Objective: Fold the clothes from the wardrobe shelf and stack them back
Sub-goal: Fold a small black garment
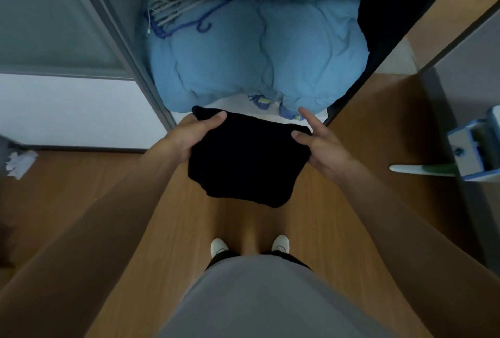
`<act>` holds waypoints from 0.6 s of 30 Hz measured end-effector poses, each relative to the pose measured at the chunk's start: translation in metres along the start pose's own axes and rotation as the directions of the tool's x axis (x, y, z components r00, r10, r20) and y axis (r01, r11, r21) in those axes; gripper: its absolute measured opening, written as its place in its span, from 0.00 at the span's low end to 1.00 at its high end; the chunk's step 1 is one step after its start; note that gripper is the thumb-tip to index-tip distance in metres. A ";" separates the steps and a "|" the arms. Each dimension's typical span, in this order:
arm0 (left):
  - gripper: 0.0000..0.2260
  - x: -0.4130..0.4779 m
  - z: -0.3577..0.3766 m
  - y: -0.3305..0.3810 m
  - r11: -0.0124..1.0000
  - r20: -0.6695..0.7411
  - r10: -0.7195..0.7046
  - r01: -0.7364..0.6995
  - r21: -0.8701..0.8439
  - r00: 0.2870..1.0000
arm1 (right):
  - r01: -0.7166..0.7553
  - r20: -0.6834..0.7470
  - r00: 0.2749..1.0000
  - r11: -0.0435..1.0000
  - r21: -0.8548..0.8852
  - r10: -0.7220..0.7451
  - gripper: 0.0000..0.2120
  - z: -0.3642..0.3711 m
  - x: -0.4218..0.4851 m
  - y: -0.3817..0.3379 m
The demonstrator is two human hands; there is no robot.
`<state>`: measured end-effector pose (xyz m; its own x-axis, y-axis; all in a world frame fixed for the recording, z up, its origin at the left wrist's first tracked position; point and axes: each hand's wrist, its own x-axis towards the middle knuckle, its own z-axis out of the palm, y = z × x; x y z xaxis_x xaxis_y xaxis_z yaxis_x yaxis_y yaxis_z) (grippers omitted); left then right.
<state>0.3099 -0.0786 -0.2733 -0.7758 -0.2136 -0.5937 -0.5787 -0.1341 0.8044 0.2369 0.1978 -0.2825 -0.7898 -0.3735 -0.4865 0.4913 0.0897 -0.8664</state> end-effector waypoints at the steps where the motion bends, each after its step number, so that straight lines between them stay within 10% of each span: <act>1: 0.38 0.000 0.005 0.002 0.999 -0.002 -0.005 0.005 0.036 1.000 | 0.008 0.067 0.998 1.000 -0.015 -0.007 0.28 -0.007 -0.001 -0.002; 7: 0.49 -0.005 0.032 0.013 0.934 0.196 0.009 -0.078 0.349 0.980 | 0.091 0.176 0.984 0.800 -0.593 0.018 0.32 -0.031 0.000 -0.018; 10: 0.38 -0.006 0.052 0.015 0.850 0.262 -0.020 -0.122 0.512 0.965 | 0.153 0.211 0.976 0.526 -0.837 0.052 0.32 -0.045 0.003 -0.022; 15: 0.23 -0.004 0.084 0.033 0.955 0.158 -0.039 -0.010 0.296 0.987 | 0.129 0.131 0.988 0.025 -0.991 0.088 0.07 -0.063 0.006 -0.016; 18: 0.18 -0.002 0.093 0.047 0.982 0.083 0.022 -0.037 0.183 0.996 | 0.167 0.132 0.972 0.179 -0.970 -0.193 0.05 -0.081 0.015 -0.031</act>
<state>0.2610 0.0057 -0.2362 -0.8067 -0.1351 -0.5752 -0.5857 0.0537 0.8088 0.1802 0.2640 -0.2715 -0.8144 -0.5022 -0.2908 -0.4002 0.8488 -0.3454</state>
